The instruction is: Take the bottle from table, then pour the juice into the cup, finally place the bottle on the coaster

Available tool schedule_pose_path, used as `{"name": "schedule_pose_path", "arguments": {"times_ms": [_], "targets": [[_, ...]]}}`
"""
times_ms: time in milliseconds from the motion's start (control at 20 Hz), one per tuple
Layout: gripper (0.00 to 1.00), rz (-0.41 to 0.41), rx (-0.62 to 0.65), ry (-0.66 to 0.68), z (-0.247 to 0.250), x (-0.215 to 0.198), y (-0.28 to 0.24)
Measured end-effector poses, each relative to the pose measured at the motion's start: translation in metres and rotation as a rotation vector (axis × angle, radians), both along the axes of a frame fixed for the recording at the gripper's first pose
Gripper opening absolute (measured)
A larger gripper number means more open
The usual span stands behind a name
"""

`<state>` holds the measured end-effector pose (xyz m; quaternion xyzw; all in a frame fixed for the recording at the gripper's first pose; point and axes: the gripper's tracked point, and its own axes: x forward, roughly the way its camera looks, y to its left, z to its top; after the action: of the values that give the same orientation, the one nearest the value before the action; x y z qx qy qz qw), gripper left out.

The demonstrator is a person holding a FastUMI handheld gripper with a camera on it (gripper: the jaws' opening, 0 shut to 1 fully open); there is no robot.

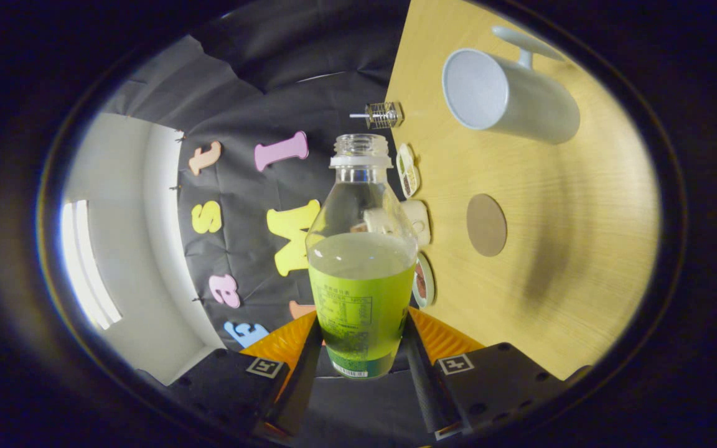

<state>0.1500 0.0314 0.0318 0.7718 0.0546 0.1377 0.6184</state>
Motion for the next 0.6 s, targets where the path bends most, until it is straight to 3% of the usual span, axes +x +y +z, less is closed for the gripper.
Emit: {"name": "schedule_pose_path", "arguments": {"times_ms": [600], "targets": [[0.75,-0.027,0.099,-0.044,0.019,0.007,-0.015]]}}
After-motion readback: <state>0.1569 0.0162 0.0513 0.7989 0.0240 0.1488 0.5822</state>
